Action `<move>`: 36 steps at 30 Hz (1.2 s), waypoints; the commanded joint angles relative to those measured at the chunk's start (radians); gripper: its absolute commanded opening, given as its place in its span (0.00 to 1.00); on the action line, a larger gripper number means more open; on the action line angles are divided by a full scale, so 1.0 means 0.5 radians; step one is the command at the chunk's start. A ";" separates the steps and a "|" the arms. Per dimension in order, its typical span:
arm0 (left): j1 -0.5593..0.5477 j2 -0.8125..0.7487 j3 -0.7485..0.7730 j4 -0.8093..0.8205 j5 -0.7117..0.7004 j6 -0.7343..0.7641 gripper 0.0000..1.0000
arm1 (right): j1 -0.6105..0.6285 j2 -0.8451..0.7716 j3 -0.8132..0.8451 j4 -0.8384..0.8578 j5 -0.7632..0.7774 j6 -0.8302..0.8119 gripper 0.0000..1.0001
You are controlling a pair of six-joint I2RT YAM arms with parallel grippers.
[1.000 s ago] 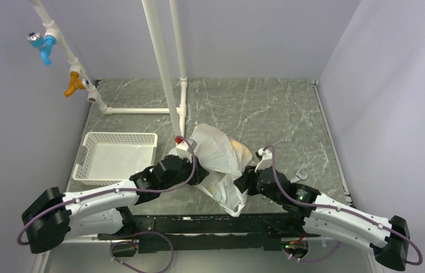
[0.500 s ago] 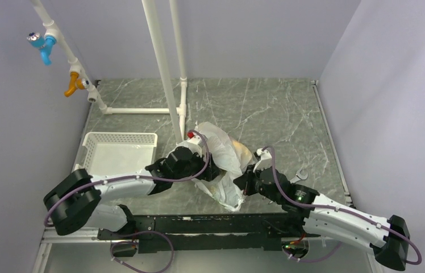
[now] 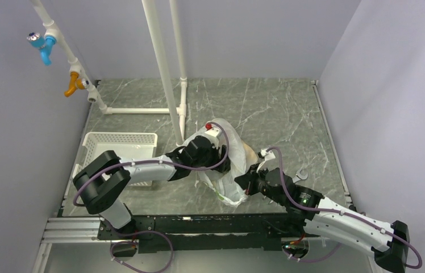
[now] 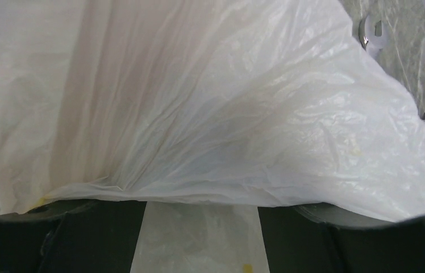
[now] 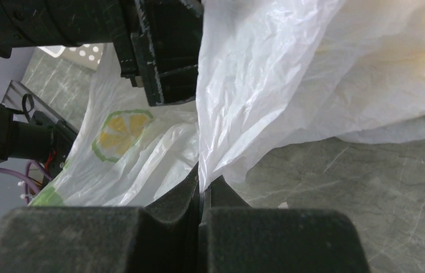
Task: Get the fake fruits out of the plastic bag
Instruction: Take out the fake fruit from the plastic bag.
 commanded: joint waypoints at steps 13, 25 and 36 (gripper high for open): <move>-0.156 0.366 0.412 -0.231 -0.327 0.036 0.78 | 0.000 -0.016 0.081 0.023 -0.018 -0.105 0.00; -0.167 0.438 0.416 -0.308 -0.438 0.056 0.52 | -0.002 -0.112 0.106 -0.102 0.037 -0.127 0.00; -0.151 -0.266 0.429 -0.686 -0.291 0.102 0.02 | -0.001 0.022 0.057 0.047 0.030 -0.164 0.00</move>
